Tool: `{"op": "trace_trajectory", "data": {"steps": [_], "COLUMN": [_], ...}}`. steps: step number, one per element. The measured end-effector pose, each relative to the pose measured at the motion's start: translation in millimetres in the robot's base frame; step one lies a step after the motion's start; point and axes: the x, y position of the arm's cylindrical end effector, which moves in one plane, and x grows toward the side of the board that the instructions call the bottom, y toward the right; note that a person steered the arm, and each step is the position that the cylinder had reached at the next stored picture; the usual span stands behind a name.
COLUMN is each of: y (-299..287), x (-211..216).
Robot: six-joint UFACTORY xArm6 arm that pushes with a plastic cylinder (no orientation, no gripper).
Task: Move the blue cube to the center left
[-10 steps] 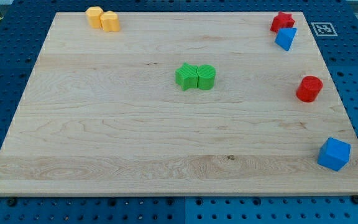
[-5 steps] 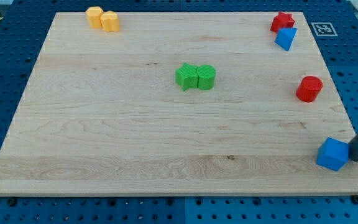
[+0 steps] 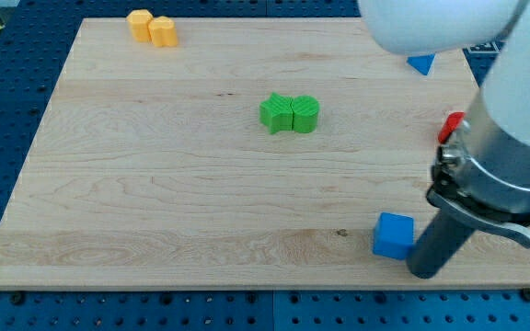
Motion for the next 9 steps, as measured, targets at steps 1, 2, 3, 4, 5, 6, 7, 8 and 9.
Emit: {"op": "trace_trajectory", "data": {"steps": [1, 2, 3, 4, 5, 6, 7, 8, 9], "y": [-12.9, -40.1, -83.9, -130.8, -171.1, -206.4, -248.6, -284.3, -316.2], "x": [-34.7, -58.6, -71.1, -75.2, -75.2, -75.2, -75.2, -76.7, -77.2]}}
